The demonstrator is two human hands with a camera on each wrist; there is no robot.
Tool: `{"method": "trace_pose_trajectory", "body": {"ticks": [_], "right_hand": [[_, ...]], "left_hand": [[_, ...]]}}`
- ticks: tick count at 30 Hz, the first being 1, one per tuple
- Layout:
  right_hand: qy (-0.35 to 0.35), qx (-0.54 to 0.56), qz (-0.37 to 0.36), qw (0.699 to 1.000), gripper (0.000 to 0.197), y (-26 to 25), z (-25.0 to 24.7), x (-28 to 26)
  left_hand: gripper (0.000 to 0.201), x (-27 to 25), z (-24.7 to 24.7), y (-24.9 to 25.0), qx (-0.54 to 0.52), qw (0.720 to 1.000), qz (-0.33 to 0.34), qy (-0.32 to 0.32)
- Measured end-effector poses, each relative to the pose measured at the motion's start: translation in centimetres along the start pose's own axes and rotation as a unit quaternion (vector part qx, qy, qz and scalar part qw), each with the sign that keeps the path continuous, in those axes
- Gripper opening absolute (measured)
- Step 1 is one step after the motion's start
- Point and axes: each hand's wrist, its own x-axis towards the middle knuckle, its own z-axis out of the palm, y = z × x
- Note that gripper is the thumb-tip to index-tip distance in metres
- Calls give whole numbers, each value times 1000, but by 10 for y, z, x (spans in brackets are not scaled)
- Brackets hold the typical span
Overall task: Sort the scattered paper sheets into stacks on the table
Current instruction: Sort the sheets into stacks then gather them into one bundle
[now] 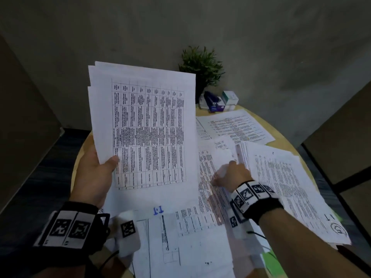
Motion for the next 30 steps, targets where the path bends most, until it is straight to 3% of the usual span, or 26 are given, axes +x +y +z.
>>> {"method": "trace_pose_trajectory", "body": {"ticks": [10,13,16,20,23,27,30], "right_hand": [[48,28,57,997,75,-5,23,3],[23,30,24,999,48,-1,24,10],[39,145,-46,988,10,6,10,9],[41,330,-175,927,22,6,-34,-11],[12,478,-234,846,21,-5,-62,-31],[-79,638,-267,718,21,-26,-80,-43],[-122,667,-275,682,19,-38,-82,-46]], "left_hand": [[53,1,4,4,-51,999,12,-6],[56,1,1,3,-57,998,13,-1],[56,1,-1,3,-70,997,14,-5],[50,-1,1,6,-75,997,9,-12],[47,-3,4,8,-82,996,0,-27],[51,-5,9,8,-89,993,-16,-71],[51,-7,11,9,-85,992,-23,-92]]}}
